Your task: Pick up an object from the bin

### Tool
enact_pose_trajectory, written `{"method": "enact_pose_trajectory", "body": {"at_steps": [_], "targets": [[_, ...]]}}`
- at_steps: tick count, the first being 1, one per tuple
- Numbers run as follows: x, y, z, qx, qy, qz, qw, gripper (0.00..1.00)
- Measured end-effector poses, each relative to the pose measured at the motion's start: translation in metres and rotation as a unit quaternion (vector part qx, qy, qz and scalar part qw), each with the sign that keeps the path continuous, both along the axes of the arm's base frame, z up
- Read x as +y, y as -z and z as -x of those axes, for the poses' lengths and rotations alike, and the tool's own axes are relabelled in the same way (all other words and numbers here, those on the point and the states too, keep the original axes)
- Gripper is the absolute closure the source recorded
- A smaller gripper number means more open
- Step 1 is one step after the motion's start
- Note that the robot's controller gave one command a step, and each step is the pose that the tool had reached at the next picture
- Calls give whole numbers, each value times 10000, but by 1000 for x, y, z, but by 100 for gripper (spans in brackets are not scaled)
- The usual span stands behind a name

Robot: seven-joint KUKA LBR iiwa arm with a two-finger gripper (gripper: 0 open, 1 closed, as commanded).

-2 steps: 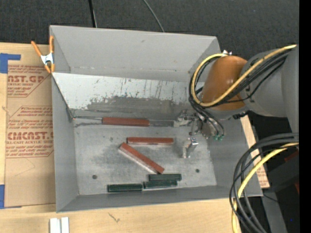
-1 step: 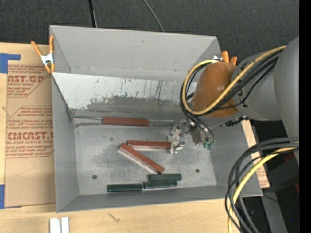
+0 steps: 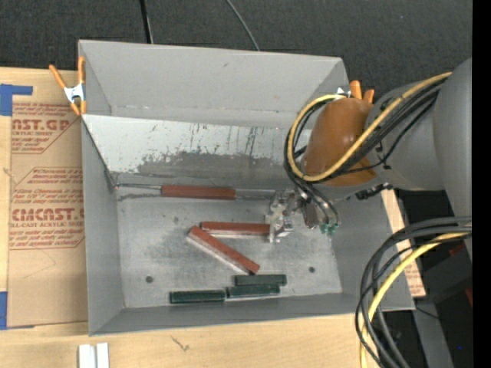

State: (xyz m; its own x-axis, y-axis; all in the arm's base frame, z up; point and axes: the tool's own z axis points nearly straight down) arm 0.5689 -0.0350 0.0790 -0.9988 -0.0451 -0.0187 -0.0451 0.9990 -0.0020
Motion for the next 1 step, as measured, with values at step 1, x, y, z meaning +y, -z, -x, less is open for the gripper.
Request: {"method": "enact_pose_trajectory", "body": {"at_steps": [1], "targets": [[3, 0, -1, -15, -468, 25, 9989, 100]]}}
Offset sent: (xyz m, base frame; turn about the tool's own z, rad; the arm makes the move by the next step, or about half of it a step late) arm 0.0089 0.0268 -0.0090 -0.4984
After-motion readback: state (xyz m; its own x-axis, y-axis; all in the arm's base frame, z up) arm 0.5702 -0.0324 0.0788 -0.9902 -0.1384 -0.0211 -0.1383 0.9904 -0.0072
